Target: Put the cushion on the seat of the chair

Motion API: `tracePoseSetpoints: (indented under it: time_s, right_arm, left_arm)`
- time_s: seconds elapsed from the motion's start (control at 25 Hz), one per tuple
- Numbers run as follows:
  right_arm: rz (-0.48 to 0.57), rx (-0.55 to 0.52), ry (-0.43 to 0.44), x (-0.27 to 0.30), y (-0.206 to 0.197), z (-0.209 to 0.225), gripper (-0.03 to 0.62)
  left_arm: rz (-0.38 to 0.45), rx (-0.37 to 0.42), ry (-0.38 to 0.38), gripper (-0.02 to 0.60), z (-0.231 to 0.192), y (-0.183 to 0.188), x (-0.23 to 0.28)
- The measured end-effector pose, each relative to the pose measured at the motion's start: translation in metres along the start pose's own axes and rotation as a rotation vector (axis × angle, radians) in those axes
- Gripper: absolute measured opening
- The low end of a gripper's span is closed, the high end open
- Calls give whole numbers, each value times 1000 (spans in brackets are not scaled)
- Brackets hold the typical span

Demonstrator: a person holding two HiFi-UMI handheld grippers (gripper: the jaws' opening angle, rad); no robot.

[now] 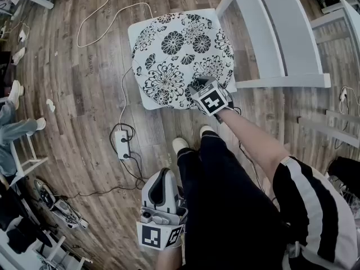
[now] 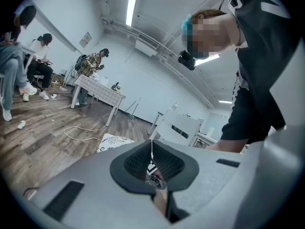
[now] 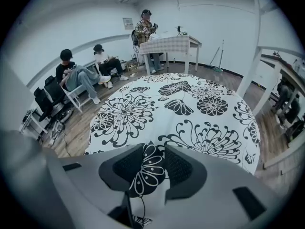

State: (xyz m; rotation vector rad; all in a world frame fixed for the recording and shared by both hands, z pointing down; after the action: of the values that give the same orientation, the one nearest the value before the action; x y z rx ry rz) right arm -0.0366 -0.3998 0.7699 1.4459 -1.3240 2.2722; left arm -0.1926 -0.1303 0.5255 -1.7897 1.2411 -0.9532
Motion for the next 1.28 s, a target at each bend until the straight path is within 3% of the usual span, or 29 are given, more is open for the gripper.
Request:
tracePoseSetpoints:
  time_s: [0.88,1.28]
  right_arm:
    - [276,74,-45,-74,53,-15,130]
    - [458,100,-90,-134,80,-30,47]
  left_arm:
    - [59,58,-61,14,8,34,8]
    - [92,73,-107,14,11,52,16]
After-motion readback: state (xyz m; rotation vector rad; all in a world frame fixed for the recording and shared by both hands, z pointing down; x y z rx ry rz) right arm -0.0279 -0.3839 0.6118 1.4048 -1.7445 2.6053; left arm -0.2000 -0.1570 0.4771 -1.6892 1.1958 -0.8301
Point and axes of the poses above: the fingertips, and each gripper's own axes: x forward along the fingers, z to its right, y out of its top, the point moved 10 cm from there along -x, backward along the fingers, and after that the axes turned 5 degrees about z, right-handed, at the moved point
